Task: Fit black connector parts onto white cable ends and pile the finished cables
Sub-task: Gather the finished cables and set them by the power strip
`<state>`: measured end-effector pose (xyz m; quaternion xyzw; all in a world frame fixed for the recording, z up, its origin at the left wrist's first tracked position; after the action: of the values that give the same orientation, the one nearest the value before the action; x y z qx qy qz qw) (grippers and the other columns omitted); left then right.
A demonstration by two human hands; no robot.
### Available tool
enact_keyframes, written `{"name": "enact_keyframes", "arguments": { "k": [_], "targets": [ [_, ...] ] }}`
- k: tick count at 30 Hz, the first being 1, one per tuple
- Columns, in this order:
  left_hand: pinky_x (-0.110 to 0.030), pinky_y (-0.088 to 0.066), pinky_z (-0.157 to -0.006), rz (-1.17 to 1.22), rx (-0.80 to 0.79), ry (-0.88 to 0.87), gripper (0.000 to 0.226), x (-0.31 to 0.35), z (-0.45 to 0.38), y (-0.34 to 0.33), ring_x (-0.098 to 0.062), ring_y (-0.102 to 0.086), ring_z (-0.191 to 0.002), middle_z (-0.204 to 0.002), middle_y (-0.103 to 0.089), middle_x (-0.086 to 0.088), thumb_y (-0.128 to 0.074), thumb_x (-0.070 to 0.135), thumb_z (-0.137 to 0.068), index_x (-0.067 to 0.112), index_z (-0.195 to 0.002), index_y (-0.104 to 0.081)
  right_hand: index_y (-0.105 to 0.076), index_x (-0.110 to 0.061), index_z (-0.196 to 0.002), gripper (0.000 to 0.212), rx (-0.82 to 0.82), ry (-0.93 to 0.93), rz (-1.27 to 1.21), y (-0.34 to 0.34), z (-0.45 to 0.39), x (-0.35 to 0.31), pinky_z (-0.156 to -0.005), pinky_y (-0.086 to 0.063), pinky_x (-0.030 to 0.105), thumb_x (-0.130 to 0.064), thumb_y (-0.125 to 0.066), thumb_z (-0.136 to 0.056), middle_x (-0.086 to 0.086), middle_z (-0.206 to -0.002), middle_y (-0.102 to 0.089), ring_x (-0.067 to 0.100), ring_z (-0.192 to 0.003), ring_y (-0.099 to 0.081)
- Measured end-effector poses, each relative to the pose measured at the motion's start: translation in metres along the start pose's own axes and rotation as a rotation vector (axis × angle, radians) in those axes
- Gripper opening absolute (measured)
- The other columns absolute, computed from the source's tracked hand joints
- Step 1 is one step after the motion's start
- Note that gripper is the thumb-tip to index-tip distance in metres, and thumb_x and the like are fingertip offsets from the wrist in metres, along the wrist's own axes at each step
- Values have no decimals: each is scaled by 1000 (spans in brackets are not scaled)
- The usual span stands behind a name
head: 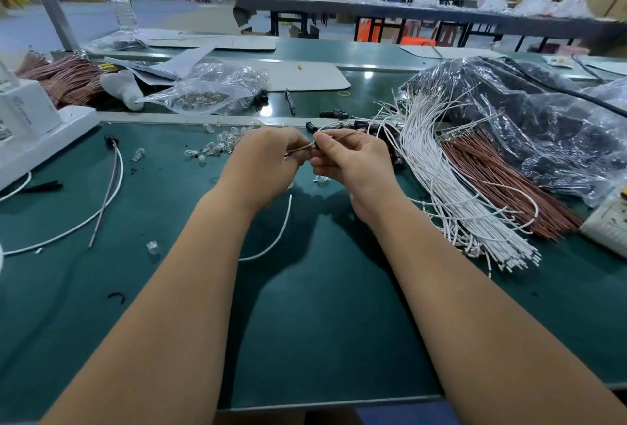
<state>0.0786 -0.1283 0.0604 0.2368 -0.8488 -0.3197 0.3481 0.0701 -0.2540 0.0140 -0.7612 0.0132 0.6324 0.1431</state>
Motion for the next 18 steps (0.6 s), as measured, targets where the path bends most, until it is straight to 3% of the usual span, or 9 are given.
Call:
{"name": "enact_keyframes", "arguments": {
  "k": [3, 6, 10, 12, 14, 18],
  "targets": [
    [-31, -49, -78, 37, 13, 55, 10, -14, 1, 4, -19, -65, -81, -79, -71, 0, -65, 15, -88, 11, -92, -74, -66, -6, -85, 6, -6, 0, 3, 0, 1, -1, -55, -53, 21, -3, -64, -90, 8, -69, -66, 11, -54, -62],
    [-30, -51, -80, 50, 42, 49, 10, -13, 2, 6, -15, -66, -83, -84, -73, -1, -66, 15, -87, 11, -93, -73, -66, -6, -85, 7, -23, 9, -4, -3, 2, -3, -56, -54, 22, -2, -64, -90, 9, -70, -66, 11, -55, -62],
    [-6, -42, -65, 178, 69, 27, 8, -4, 1, 4, 11, -58, -65, -72, -66, 12, -68, 15, -87, 15, -92, -74, -68, -8, -85, 8, -56, 36, 6, -6, 3, -4, -57, -54, 22, -2, -64, -90, 3, -66, -68, 11, -56, -63],
    [-10, -40, -61, 197, 95, 53, 7, -8, 0, 6, 8, -55, -59, -66, -62, 15, -68, 14, -87, 14, -89, -75, -66, -8, -87, 4, -50, 29, 0, -5, 2, -4, -58, -54, 23, -8, -64, -91, 3, -69, -69, 12, -57, -63],
    [-15, -39, -59, 183, 122, 72, 6, -12, 0, 9, 3, -51, -55, -63, -59, 13, -68, 15, -87, 13, -87, -74, -63, -7, -88, 15, -16, 4, -13, -1, 0, -2, -56, -53, 24, -21, -62, -95, 6, -72, -69, 15, -58, -64],
    [-3, -34, -57, 161, 126, 56, 7, -13, 1, 11, 11, -52, -56, -64, -57, 20, -68, 15, -87, 11, -87, -74, -58, -8, -83, 26, 81, -7, -72, 14, -3, -2, -52, -52, 24, -28, -55, -99, 6, -67, -66, 15, -52, -61]
  ]
}}
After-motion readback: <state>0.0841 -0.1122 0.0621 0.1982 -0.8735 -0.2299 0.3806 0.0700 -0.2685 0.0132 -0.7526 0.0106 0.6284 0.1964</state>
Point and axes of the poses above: each hand's wrist, its own z-axis away from the middle knuckle, its own y-axis out of the back of the hand, x = y × z, the point moved 10 cm from there along -z, towards the middle knuckle
